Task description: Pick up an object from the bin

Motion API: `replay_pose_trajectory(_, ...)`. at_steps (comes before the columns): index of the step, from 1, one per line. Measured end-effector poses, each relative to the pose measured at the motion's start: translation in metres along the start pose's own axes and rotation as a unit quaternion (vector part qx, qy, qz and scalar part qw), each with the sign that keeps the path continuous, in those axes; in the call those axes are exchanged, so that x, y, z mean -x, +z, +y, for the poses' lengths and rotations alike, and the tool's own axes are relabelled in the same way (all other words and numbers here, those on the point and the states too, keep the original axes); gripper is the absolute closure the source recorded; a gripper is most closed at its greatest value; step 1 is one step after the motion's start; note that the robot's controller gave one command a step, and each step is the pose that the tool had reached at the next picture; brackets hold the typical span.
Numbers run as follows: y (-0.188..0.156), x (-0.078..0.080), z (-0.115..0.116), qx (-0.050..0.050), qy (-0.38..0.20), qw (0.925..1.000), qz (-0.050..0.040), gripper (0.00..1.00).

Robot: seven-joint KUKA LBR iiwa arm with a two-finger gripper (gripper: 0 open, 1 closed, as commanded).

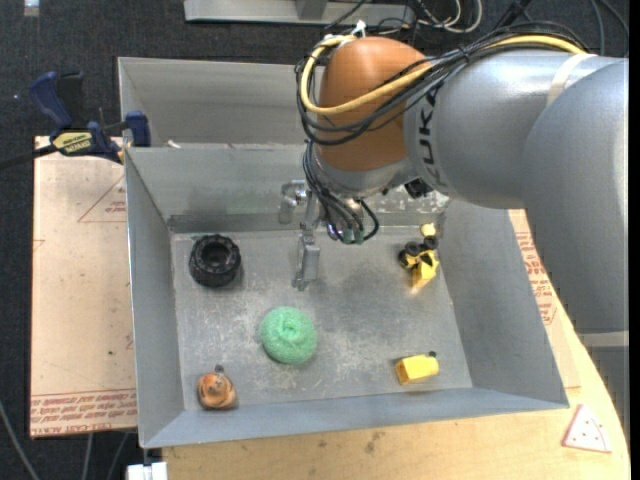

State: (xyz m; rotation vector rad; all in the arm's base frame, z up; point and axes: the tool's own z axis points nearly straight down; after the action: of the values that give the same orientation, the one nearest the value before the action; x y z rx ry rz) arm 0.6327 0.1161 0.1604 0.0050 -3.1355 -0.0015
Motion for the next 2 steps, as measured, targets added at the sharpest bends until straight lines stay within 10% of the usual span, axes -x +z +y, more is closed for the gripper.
replay_pose_trajectory(2, 0.012, -0.009, -0.014, 0.001, -0.025, 0.9997, -0.0082, 0.00)
